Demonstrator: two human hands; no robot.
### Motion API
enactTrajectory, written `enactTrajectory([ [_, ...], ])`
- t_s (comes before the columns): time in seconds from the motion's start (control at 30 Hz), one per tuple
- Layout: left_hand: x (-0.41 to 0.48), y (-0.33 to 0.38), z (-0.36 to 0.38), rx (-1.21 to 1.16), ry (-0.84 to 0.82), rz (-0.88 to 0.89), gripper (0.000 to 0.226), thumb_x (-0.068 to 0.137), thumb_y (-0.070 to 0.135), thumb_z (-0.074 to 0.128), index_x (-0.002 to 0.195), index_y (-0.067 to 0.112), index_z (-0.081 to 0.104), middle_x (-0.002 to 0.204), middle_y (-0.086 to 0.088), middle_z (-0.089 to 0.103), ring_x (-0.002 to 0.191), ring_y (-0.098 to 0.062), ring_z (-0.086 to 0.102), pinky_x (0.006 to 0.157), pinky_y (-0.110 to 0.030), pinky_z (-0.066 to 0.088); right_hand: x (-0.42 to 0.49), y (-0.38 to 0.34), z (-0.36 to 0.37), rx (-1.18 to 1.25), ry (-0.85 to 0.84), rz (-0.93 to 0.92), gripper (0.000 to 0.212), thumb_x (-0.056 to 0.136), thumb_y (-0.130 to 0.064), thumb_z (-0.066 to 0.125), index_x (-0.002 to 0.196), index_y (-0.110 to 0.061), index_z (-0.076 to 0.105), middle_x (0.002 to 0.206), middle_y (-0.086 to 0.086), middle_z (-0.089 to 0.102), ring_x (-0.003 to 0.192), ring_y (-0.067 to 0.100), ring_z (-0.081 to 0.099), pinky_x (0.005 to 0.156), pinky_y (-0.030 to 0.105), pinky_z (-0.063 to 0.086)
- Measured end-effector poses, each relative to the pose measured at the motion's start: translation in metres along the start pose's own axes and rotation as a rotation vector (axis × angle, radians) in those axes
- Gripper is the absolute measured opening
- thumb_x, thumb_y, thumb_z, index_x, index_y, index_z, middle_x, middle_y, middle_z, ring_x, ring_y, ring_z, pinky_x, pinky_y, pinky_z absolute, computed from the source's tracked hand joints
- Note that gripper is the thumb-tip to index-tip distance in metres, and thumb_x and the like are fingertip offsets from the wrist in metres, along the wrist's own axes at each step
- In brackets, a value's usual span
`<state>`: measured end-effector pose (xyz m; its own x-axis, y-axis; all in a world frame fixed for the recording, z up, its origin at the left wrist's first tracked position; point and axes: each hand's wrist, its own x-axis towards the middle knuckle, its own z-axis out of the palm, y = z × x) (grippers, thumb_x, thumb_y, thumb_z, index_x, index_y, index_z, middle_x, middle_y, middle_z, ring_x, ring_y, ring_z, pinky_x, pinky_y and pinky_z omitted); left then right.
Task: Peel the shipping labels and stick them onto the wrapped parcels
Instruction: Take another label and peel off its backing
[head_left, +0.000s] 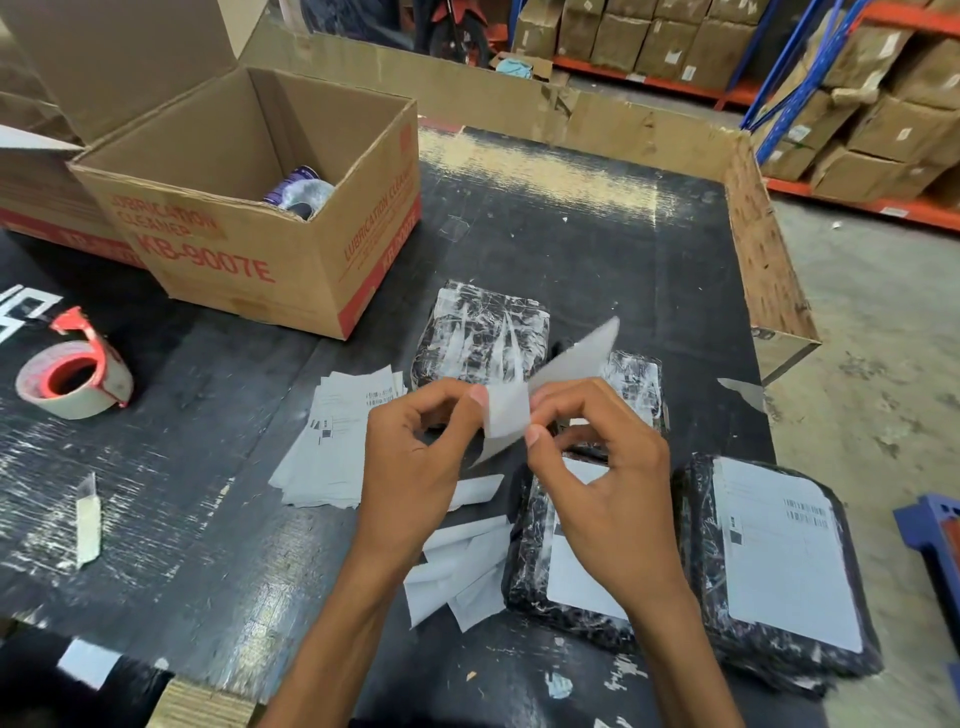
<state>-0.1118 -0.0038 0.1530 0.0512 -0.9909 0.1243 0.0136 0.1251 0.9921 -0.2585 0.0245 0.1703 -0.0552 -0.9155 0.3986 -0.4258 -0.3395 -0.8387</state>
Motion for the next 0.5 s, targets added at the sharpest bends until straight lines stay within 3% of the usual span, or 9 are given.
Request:
enactTrajectory([
  [0.07,0.005,-0.004,-0.001,-0.125,0.065,-0.155,0.024,0.101,0.012,0.056,0.087,0.001,0.073,0.079,-0.009,0.073,0.068,-0.013,0.063,0.060,-0.021,0.050,-0.001,0.003,0.003,0.212,0.006,0.133,0.015,0.086,-0.003,0.059,0.077,-0.016,0.058,0.104,0.000,0.073,0.101,0.020,0.068,0.081,0.039,0.056],
  [0.13,0.011,-0.008,-0.003,-0.239,0.080,-0.294,0.027,0.103,0.016,0.052,0.090,0.006,0.074,0.087,-0.007,0.076,0.078,-0.013,0.066,0.069,-0.020,0.052,-0.002,0.007,0.003,0.460,-0.013,0.287,0.011,0.086,-0.008,0.054,0.077,-0.013,0.052,0.109,0.000,0.074,0.110,0.017,0.067,0.088,0.033,0.055],
  [0.23,0.022,-0.017,-0.010,-0.327,0.121,-0.407,0.027,0.104,0.019,0.051,0.091,0.013,0.075,0.092,0.000,0.081,0.083,-0.010,0.072,0.073,-0.020,0.055,-0.007,0.021,-0.003,0.809,-0.059,0.494,0.012,0.090,-0.011,0.044,0.078,-0.014,0.046,0.090,0.000,0.065,0.096,0.017,0.062,0.091,0.035,0.052],
  [0.3,0.032,-0.025,-0.017,-0.320,0.166,-0.453,0.030,0.104,0.017,0.049,0.088,0.016,0.074,0.084,0.004,0.081,0.076,-0.008,0.072,0.068,-0.020,0.055,-0.009,0.029,-0.011,1.086,-0.067,0.620,0.016,0.092,-0.012,0.044,0.078,-0.017,0.047,0.091,0.002,0.057,0.093,0.017,0.056,0.089,0.036,0.048],
  [0.4,0.048,-0.037,-0.029,-0.278,0.222,-0.524,0.029,0.104,0.017,0.050,0.085,0.016,0.072,0.068,0.009,0.076,0.066,-0.006,0.068,0.062,-0.021,0.053,-0.015,0.043,-0.026,1.354,-0.044,0.745,0.016,0.091,-0.016,0.050,0.075,-0.019,0.049,0.109,0.002,0.058,0.106,0.017,0.056,0.089,0.031,0.050],
  [0.5,0.060,-0.046,-0.040,-0.179,0.277,-0.510,0.031,0.103,0.017,0.052,0.076,0.017,0.069,0.057,0.011,0.069,0.051,-0.001,0.062,0.049,-0.016,0.047,-0.021,0.051,-0.041,1.443,0.024,0.750,0.018,0.078,-0.017,0.072,0.075,-0.019,0.054,0.129,0.004,0.059,0.124,0.019,0.055,0.099,0.031,0.051],
])
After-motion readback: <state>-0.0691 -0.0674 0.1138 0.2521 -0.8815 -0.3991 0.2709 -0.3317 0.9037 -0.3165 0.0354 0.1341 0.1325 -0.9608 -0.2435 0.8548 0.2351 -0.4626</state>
